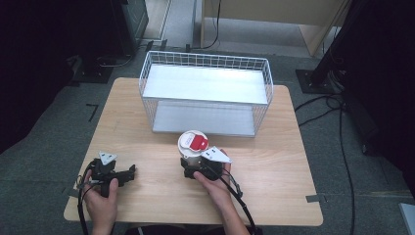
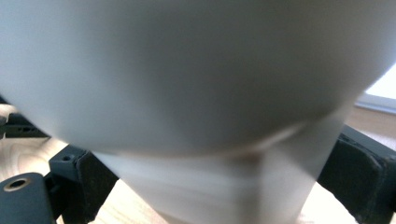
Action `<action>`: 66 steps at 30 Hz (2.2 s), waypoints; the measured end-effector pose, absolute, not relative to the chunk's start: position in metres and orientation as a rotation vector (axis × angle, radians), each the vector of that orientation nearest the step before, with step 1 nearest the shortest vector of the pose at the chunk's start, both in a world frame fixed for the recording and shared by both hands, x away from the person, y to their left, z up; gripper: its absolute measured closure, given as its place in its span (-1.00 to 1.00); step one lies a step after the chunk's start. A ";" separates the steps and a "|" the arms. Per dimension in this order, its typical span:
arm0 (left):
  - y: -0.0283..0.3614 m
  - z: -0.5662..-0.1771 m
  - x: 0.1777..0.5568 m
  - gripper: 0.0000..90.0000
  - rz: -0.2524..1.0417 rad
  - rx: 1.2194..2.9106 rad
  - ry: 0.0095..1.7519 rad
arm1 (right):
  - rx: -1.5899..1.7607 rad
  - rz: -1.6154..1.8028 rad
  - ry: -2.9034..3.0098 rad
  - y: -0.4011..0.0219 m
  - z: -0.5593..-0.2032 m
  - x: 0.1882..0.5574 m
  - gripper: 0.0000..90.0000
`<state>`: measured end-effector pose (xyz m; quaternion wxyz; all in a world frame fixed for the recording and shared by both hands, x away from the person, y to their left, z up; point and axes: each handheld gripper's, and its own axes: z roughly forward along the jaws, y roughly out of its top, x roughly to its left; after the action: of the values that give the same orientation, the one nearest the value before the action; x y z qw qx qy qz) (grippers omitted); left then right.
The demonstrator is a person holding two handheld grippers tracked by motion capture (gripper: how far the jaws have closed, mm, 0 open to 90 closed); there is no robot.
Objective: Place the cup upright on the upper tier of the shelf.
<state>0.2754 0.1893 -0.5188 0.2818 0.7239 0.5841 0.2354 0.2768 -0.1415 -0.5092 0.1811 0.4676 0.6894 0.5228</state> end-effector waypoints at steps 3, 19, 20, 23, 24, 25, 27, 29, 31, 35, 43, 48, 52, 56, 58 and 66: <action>0.189 -0.519 0.275 -1.00 0.630 1.938 1.566 | 1.300 1.484 1.919 -0.140 -0.508 0.278 -0.84; 0.189 -0.519 0.276 -1.00 0.630 1.940 1.564 | 1.229 1.487 1.874 -0.133 -0.509 0.280 -0.82; 0.189 -0.519 0.276 -1.00 0.631 1.940 1.564 | 1.222 1.483 1.862 -0.132 -0.509 0.280 -0.81; 0.189 -0.519 0.276 -1.00 0.630 1.941 1.563 | 1.229 1.492 1.830 -0.133 -0.509 0.279 -0.80; 0.189 -0.519 0.276 -1.00 0.630 1.941 1.563 | 1.240 1.501 1.822 -0.133 -0.509 0.279 -0.80; 0.189 -0.519 0.276 -1.00 0.630 1.940 1.563 | 1.237 1.504 1.816 -0.134 -0.509 0.279 -0.80; 0.189 -0.519 0.276 -1.00 0.630 1.941 1.563 | 1.235 1.506 1.808 -0.135 -0.509 0.279 -0.80; 0.189 -0.519 0.276 -1.00 0.630 1.941 1.563 | 1.230 1.515 1.799 -0.135 -0.507 0.278 -0.80; 0.189 -0.519 0.276 -1.00 0.630 1.941 1.563 | 1.224 1.525 1.790 -0.136 -0.504 0.277 -0.80; 0.189 -0.519 0.276 -1.00 0.630 1.941 1.563 | 1.214 1.534 1.765 -0.139 -0.496 0.277 -0.80; 0.189 -0.519 0.276 -1.00 0.630 1.941 1.563 | 1.187 1.530 1.724 -0.146 -0.477 0.278 -0.80; 0.189 -0.519 0.276 -1.00 0.632 1.939 1.563 | 1.165 1.529 1.695 -0.150 -0.462 0.280 -0.80; 0.189 -0.519 0.276 -1.00 0.632 1.940 1.563 | 1.151 1.531 1.673 -0.154 -0.449 0.283 -0.80; 0.189 -0.519 0.276 -1.00 0.632 1.941 1.563 | 1.150 1.530 1.654 -0.158 -0.435 0.287 -0.80; 0.189 -0.519 0.276 -1.00 0.631 1.941 1.563 | 1.143 1.524 1.647 -0.160 -0.429 0.288 -0.79; 0.189 -0.519 0.276 -1.00 0.630 1.943 1.563 | 1.121 1.508 1.622 -0.165 -0.405 0.292 -0.79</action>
<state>0.2758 0.1894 -0.5186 0.2810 0.7250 0.5831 0.2353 0.2920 -0.1649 -0.4050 0.3237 0.4274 0.6181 0.5750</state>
